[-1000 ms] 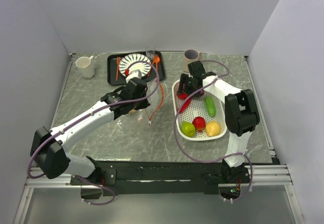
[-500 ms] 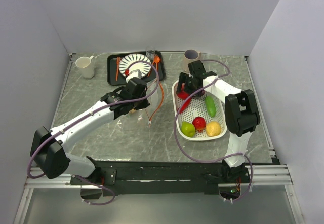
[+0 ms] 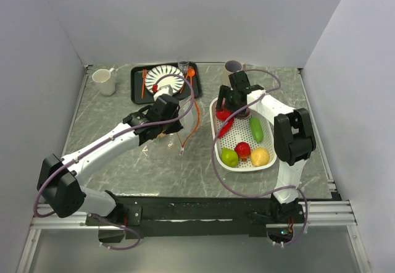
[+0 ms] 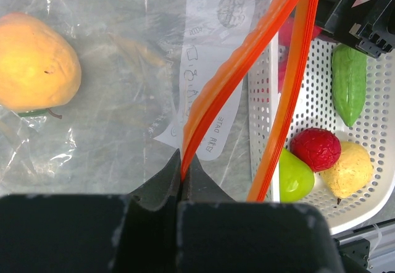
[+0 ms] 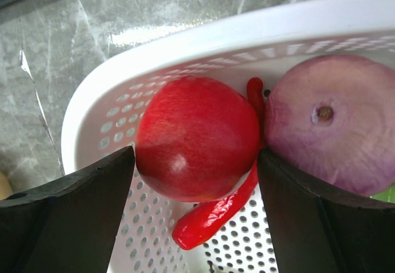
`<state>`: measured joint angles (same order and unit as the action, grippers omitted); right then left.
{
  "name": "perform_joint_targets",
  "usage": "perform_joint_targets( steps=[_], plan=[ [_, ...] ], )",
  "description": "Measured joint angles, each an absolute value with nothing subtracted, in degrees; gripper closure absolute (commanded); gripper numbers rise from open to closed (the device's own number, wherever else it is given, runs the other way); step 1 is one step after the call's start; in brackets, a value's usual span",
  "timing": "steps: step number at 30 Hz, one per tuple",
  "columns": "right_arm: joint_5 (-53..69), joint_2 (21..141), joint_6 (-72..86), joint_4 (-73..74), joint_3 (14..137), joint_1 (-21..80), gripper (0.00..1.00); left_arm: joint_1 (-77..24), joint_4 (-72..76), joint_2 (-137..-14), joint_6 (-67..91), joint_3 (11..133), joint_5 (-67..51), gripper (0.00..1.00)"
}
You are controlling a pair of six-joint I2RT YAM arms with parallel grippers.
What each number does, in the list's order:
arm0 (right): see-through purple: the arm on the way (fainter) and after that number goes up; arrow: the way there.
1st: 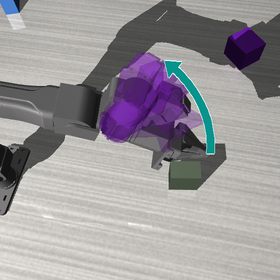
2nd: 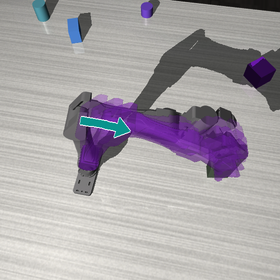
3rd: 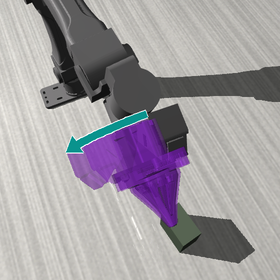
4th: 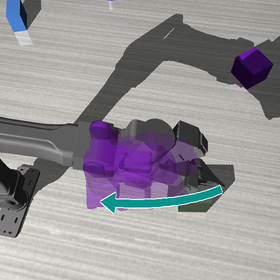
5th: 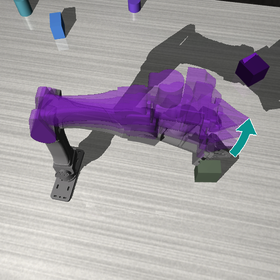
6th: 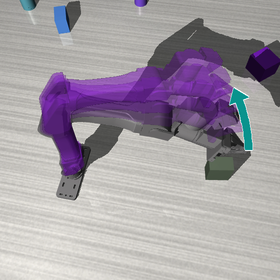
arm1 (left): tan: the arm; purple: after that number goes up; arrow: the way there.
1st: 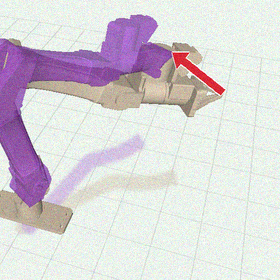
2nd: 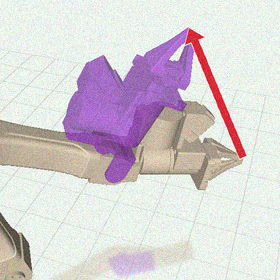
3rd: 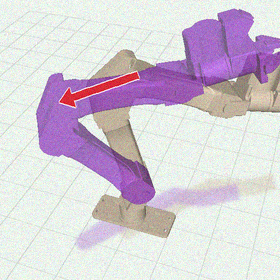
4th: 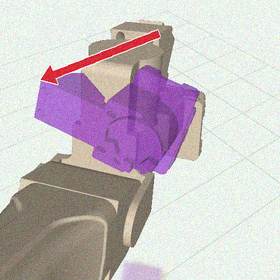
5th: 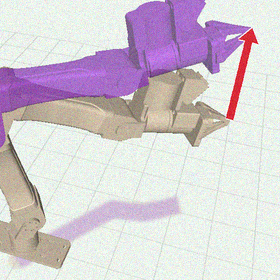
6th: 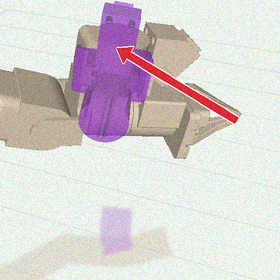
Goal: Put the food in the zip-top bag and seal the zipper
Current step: Pick up the fake fruit from the bin.
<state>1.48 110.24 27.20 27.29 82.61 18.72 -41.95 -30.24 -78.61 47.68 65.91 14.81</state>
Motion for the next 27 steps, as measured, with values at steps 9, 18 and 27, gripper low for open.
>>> perform_joint_targets(
  steps=[9, 18, 27],
  plan=[
    [1.6, 110.3, 27.1, 27.2, 82.5, 18.7, 0.54, -42.0, -30.2, -78.7, 47.7, 65.9, 14.8, 0.99],
    [4.2, 105.6, 27.4, 25.0, 76.9, 18.7, 0.58, -42.0, -30.2, -78.7, 47.7, 65.9, 14.8, 0.99],
    [5.6, 91.4, 28.5, 22.4, 68.8, 19.9, 0.58, -41.9, -30.0, -80.2, 47.7, 65.8, 14.0, 0.99]
  ],
)
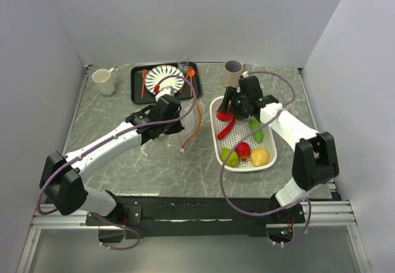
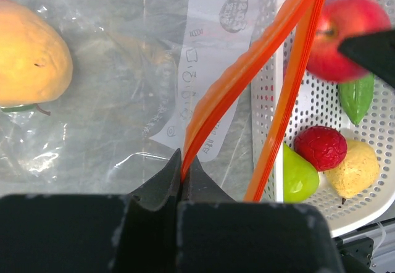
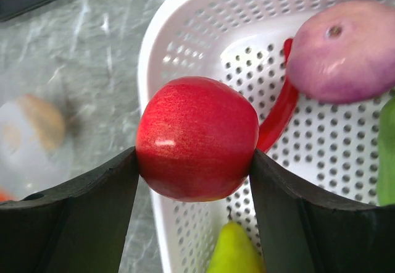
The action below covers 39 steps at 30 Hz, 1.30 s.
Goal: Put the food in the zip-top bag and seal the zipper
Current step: Pick up the fake fruit from the bin, then place the fake fruit in the zipper food storage bag.
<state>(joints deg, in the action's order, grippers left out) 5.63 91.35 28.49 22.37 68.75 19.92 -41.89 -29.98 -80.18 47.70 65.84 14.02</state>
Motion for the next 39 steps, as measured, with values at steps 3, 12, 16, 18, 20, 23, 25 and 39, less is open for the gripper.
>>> perform_joint_targets(
  steps=[3, 12, 16, 18, 20, 23, 25, 39],
  plan=[
    [5.7, 86.6, 29.5, 21.2, 64.4, 21.7, 0.58, -41.8, -29.5, -80.9, 47.7, 65.8, 13.5, 0.99],
    [7.3, 73.4, 33.8, 18.7, 57.9, 28.2, 0.58, -41.8, -28.3, -83.4, 47.7, 65.5, 12.2, 0.99],
    [8.7, 70.3, 35.2, 16.4, 57.6, 29.9, 0.57, -41.8, -27.7, -83.9, 47.7, 65.0, 11.5, 0.99],
    [9.7, 70.4, 35.6, 15.4, 57.6, 30.3, 0.56, -41.8, -27.6, -83.9, 47.7, 64.9, 11.3, 0.99],
    [11.6, 71.2, 36.0, 14.3, 57.6, 30.6, 0.56, -41.8, -27.5, -83.9, 47.7, 64.9, 11.1, 0.99],
    [15.0, 73.5, 36.6, 11.3, 57.6, 30.9, 0.56, -41.8, -27.4, -83.9, 47.7, 64.9, 10.6, 0.99],
    [16.4, 75.3, 37.1, 9.6, 57.6, 31.3, 0.55, -41.8, -27.4, -83.9, 47.7, 64.9, 10.3, 0.99],
    [14.5, 84.0, 34.5, 14.6, 61.7, 33.3, 0.44, -41.8, -28.6, -79.7, 47.3, 65.1, 10.0, 0.99]
  ],
)
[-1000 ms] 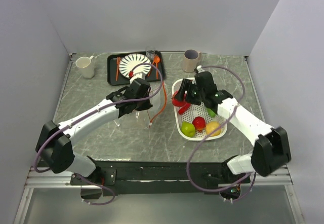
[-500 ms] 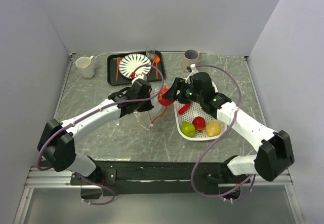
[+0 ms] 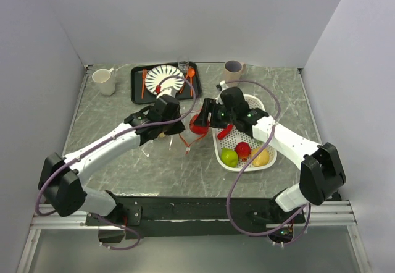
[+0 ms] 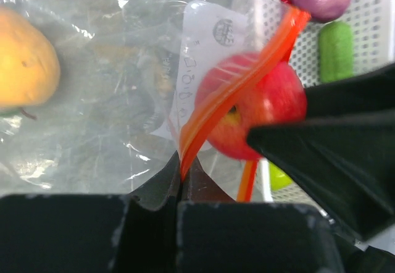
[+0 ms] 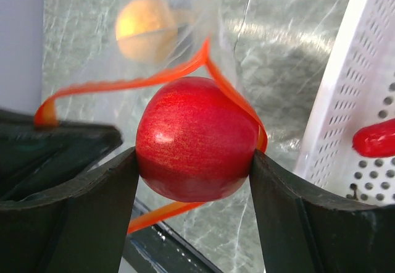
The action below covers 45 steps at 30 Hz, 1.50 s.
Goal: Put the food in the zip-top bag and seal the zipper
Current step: Place the fake fruit in the zipper food storage bag.
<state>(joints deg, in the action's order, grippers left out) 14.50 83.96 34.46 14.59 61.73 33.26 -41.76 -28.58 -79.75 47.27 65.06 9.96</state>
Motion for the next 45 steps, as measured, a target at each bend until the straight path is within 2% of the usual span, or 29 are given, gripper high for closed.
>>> perform_joint_targets(
  steps=[4, 5, 11, 14, 25, 31, 35, 45],
  plan=[
    [14.3, 85.5, 33.0, 15.7, 66.3, 33.3, 0.32, -41.8, -28.6, -77.8, 47.1, 65.7, 10.0, 0.99],
    [14.4, 85.6, 32.6, 15.7, 66.7, 33.3, 0.25, -41.8, -28.6, -77.8, 47.0, 65.9, 10.0, 0.99],
    [14.4, 86.7, 31.0, 18.0, 68.8, 33.8, 0.11, -41.8, -29.1, -77.8, 46.7, 66.0, 10.2, 0.99],
    [14.3, 86.7, 30.5, 18.6, 68.8, 34.0, 0.07, -41.8, -30.5, -77.8, 46.3, 66.5, 10.7, 0.99],
    [6.5, 81.1, 30.5, 20.8, 68.4, 34.0, 0.02, -41.7, -31.2, -75.1, 46.5, 66.8, 14.2, 0.99],
    [-2.1, 73.1, 30.6, 20.8, 65.6, 32.8, 0.0, -41.7, -28.9, -66.3, 48.2, 62.6, 18.7, 0.99],
    [-4.1, 73.5, 30.9, 22.1, 65.2, 29.6, 0.0, -41.3, -27.7, -61.2, 48.6, 59.2, 20.0, 0.99],
    [-6.6, 85.1, 31.3, 26.7, 65.7, 22.0, 0.0, -40.9, -28.0, -75.9, 48.7, 62.9, 15.4, 0.99]
  ],
)
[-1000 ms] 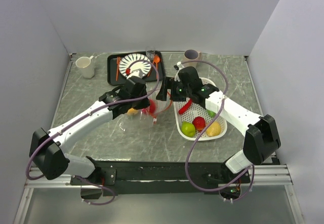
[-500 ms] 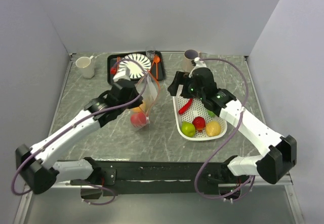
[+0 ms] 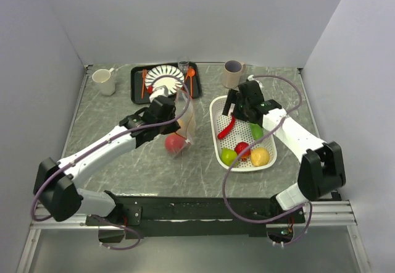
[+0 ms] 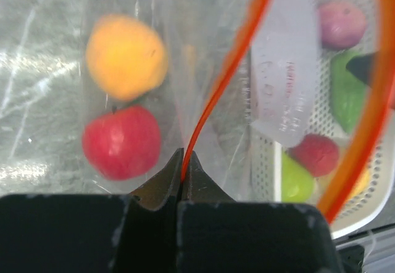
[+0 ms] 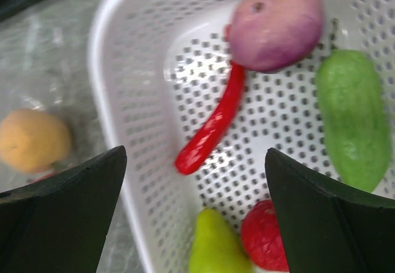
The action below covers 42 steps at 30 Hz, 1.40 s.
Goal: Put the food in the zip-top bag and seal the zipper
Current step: Place the fake fruit in the zipper food storage bag, then adjust the zipper food storage bag at the center of the board.
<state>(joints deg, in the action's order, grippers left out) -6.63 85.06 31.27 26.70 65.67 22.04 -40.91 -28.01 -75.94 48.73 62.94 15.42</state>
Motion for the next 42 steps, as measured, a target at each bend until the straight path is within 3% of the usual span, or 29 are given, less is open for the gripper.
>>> perform_joint_targets(
  steps=[11, 17, 29, 42],
  plan=[
    [-7.3, 94.5, 32.1, 27.7, 69.6, 16.1, 0.0, -40.9, -30.0, -78.9, 47.7, 66.8, 12.0, 0.99],
    [-4.1, 96.1, 32.1, 26.5, 70.8, 15.7, 0.0, -39.0, -37.5, -78.4, 45.9, 76.1, 19.1, 0.99],
    [-0.1, 94.0, 31.8, 26.2, 70.8, 15.7, 0.0, -28.1, -49.5, -72.1, 39.7, 77.9, 28.0, 0.99],
    [-0.1, 92.9, 31.9, 26.0, 69.8, 15.3, 0.0, -27.6, -46.0, -76.9, 36.7, 75.4, 18.9, 0.99]
  ],
)
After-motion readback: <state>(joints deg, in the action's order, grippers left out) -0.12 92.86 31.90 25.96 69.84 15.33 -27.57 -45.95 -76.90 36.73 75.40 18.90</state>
